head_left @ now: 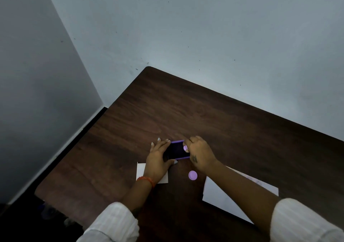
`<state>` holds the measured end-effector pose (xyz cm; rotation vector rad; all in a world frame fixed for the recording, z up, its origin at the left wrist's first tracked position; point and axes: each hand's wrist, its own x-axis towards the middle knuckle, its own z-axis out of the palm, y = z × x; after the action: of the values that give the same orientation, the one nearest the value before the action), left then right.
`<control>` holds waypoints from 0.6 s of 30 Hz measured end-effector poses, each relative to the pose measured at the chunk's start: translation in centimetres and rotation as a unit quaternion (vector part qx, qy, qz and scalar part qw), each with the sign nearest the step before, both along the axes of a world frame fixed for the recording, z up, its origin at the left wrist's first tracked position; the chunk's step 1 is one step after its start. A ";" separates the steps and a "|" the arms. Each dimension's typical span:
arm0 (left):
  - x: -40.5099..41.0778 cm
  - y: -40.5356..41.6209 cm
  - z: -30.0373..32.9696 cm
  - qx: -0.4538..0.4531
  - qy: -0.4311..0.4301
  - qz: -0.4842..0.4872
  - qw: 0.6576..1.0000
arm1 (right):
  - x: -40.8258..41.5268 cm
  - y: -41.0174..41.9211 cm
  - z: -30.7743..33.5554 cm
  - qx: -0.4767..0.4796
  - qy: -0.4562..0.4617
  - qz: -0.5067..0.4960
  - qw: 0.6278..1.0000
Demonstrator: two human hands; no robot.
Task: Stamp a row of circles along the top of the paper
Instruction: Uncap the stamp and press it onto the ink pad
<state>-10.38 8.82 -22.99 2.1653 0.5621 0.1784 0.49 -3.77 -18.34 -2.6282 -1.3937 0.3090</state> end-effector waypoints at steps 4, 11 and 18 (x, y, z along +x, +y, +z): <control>0.0 -0.1 0.2 0.002 0.003 -0.005 1.000 | 1.6 -0.2 0.4 -0.027 0.023 0.076 0.996; 0.0 0.0 -0.1 0.012 0.005 -0.003 1.000 | -0.6 0.2 -0.5 -0.015 -0.004 -0.019 1.000; -0.1 -0.1 0.5 0.015 0.022 -0.013 1.000 | 0.4 0.6 0.3 0.020 0.077 -0.080 0.994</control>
<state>-10.44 8.75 -22.47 2.2095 0.5592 0.1272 0.84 -3.17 -18.04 -2.5993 -1.1239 0.4477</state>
